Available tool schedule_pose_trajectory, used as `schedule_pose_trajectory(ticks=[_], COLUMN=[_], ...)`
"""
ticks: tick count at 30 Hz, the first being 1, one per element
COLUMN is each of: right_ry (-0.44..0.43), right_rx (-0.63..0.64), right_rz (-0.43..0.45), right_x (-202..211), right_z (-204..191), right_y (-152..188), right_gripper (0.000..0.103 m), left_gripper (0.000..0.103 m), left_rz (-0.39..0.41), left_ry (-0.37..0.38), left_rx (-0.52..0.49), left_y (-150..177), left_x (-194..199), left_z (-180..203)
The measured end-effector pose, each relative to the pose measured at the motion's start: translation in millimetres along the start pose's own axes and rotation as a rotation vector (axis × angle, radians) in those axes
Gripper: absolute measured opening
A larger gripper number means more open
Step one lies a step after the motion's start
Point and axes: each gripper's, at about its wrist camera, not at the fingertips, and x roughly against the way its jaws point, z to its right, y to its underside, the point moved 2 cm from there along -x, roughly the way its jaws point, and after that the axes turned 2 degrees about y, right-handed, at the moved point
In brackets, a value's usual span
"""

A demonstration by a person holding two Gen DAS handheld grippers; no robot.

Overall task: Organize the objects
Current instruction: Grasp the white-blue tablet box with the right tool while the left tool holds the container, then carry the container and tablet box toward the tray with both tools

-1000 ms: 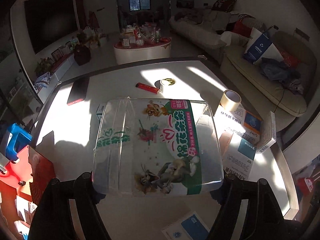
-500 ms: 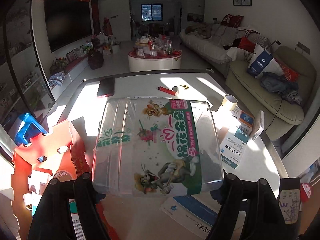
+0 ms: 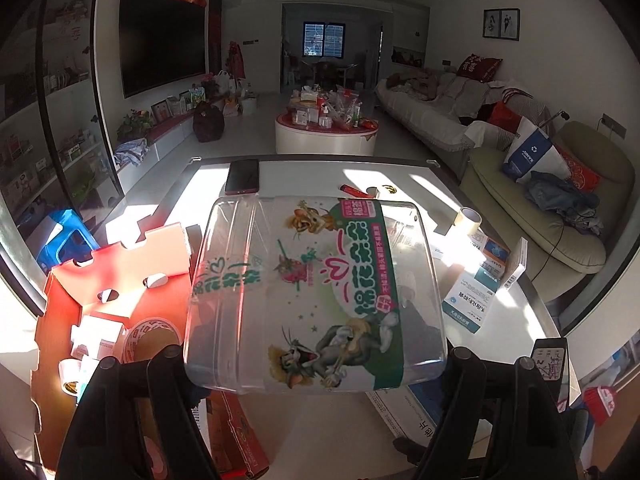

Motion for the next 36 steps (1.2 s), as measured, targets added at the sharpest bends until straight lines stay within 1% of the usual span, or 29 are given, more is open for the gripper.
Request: schedule_pose_trajectory(ticks=[3, 7, 11, 14, 16, 23, 31, 36], right_ry=[-0.084, -0.264, -0.442, -0.53, -0.551, -0.555, -0.56, -0.566], right_rx=[-0.16, -0.379, -0.538, -0.613, -0.64, -0.645, -0.65, -0.661], right_rz=[0.06, 0.121, 0.151, 0.156, 0.158, 0.168, 0.169, 0.172], right_x=[23.6, 45.8, 54.1, 52.9, 52.7, 57.6, 57.8, 60.1], right_z=[20.4, 45.5, 58.4, 62.8, 64.7, 66.5, 67.0, 68.5], right_y=[4.0, 10.1, 16.8, 21.2, 23.1, 23.5, 23.9, 30.1], right_gripper=[0.061, 0.061, 0.061, 0.061, 0.062, 0.062, 0.062, 0.062], left_gripper=[0.083, 0.083, 0.083, 0.083, 0.083, 0.083, 0.083, 0.083], left_rz=[-0.002, -0.001, -0.015, -0.018, -0.014, -0.003, -0.004, -0.006], left_ry=[0.011, 0.012, 0.004, -0.014, -0.02, -0.043, -0.048, -0.051], left_rx=[0.018, 0.029, 0.008, -0.016, -0.023, -0.04, -0.05, -0.057], left_y=[4.9, 10.4, 15.0, 18.4, 19.4, 21.5, 22.9, 23.4], left_x=[1.3, 2.0, -0.5, 0.1, 1.5, 6.8, 8.3, 8.5], left_z=[-3.9, -3.5, 2.7, 7.5, 9.0, 9.8, 11.4, 13.5])
